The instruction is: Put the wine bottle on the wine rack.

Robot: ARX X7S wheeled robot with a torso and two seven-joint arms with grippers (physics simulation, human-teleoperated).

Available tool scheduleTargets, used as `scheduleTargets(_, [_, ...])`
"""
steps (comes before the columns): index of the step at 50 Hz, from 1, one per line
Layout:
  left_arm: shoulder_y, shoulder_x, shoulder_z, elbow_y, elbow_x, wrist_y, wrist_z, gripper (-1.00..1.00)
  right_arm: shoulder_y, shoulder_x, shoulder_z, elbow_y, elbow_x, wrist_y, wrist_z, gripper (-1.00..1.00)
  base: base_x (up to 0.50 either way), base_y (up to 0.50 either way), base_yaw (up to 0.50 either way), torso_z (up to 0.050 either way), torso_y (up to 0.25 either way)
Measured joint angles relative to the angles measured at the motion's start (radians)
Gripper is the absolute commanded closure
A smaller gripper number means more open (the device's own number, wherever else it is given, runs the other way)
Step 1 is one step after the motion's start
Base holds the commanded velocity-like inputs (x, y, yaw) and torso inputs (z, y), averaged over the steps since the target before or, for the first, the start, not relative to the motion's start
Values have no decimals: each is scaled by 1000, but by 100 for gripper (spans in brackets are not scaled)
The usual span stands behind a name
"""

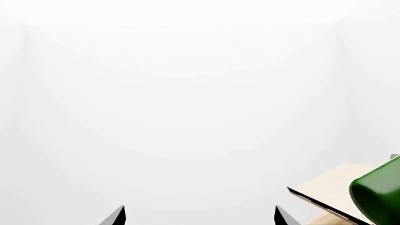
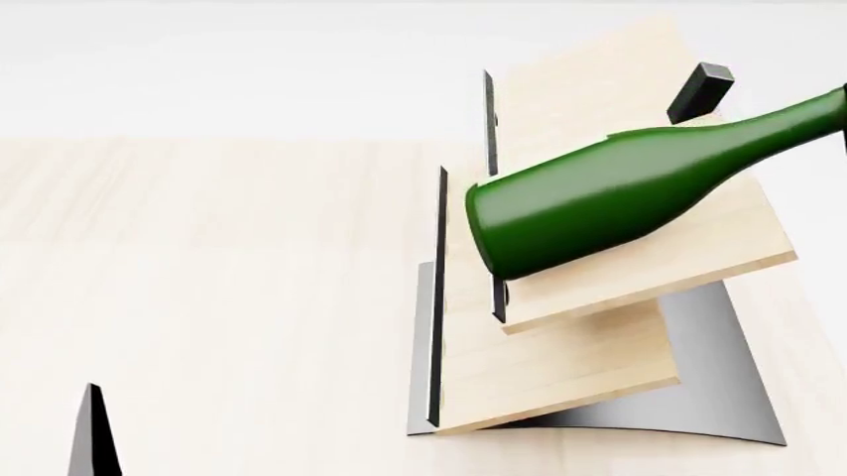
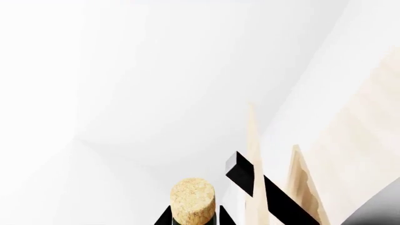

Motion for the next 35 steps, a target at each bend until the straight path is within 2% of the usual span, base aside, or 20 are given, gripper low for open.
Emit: scheduleTargets(35, [-3, -5, 7, -9, -1, 6, -6, -100, -32, -8, 12, 2, -41, -24, -37, 100, 0, 0, 0, 0, 0])
